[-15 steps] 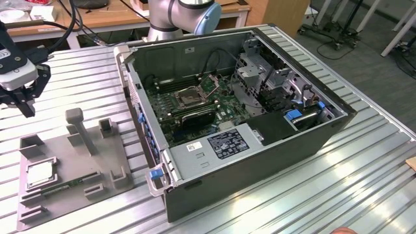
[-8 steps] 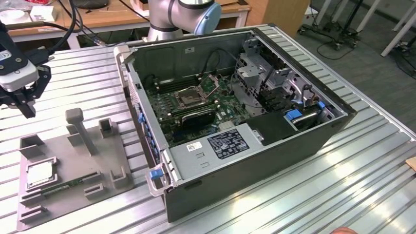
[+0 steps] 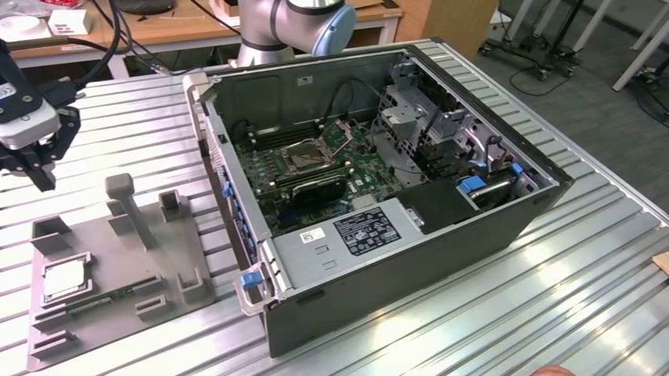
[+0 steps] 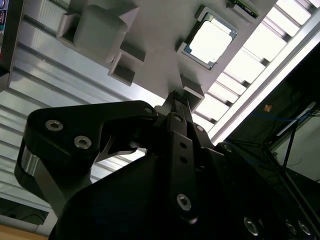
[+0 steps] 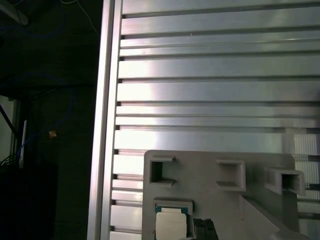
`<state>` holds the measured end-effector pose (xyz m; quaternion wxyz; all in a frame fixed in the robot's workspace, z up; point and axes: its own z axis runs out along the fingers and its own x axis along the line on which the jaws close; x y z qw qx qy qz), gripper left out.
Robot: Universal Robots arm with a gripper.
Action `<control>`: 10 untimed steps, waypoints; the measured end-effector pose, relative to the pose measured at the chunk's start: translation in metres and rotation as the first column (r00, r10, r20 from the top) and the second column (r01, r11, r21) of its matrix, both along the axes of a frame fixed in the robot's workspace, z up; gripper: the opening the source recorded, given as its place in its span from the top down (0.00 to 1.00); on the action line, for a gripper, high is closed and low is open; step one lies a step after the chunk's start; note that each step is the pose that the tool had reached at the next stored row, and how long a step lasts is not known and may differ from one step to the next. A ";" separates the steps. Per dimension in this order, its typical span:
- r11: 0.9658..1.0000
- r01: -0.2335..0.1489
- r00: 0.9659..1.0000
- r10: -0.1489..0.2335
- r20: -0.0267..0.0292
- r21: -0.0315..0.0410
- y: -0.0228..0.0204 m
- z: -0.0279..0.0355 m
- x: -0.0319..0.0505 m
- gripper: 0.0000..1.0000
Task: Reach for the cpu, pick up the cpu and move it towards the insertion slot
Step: 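Reach for the cpu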
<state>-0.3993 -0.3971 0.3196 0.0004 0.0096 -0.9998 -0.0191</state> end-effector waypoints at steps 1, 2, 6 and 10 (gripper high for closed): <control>1.000 0.000 1.000 0.000 0.000 0.000 0.0000 0.0000 -0.0002 0.90; 1.000 0.000 1.000 0.000 0.000 0.000 0.0000 0.0000 -0.0005 0.90; 1.000 0.000 1.000 0.000 0.000 0.000 0.0000 0.0000 -0.0006 0.90; 1.000 0.000 1.000 0.000 0.000 0.000 0.0000 0.0000 -0.0007 0.90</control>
